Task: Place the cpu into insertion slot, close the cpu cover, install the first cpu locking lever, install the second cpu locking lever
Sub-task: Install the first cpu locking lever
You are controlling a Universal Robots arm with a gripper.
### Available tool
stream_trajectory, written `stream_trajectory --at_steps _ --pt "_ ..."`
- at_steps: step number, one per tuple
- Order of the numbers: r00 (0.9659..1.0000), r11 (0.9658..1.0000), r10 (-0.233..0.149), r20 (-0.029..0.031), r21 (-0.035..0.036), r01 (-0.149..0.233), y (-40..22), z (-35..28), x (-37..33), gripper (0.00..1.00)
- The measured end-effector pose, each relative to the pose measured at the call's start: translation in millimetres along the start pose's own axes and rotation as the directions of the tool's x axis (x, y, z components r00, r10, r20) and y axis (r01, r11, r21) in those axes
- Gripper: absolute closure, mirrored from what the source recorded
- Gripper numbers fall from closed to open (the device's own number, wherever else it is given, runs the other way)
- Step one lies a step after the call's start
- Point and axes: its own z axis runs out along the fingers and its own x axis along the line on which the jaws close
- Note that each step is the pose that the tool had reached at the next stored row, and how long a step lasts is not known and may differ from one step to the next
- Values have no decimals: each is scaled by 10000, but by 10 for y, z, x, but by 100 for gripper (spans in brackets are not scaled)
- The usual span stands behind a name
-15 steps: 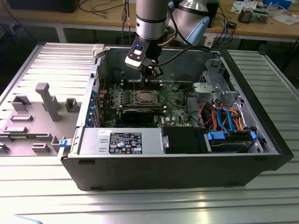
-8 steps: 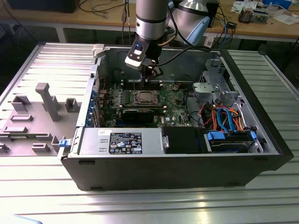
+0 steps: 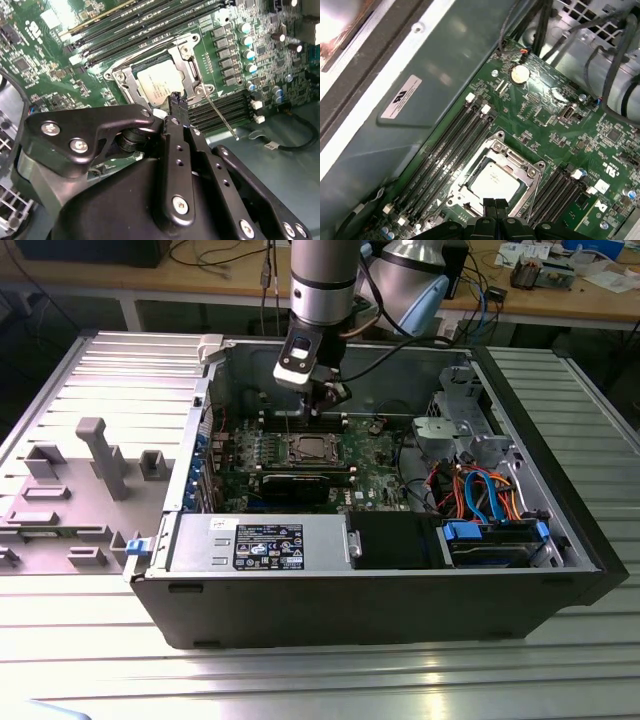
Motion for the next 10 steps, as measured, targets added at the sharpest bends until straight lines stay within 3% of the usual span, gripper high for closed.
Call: stream_trajectory --at_steps 2,6,8,10 --pt "9995 9995 -306 -3 7 306 0 0 0 89" --pt "9955 9955 -946 -9 22 946 0 0 0 89" --pt "9896 9896 -1440 -15 34 1440 0 0 0 89" --pt "9855 9855 -1698 -17 39 1698 0 0 0 89"
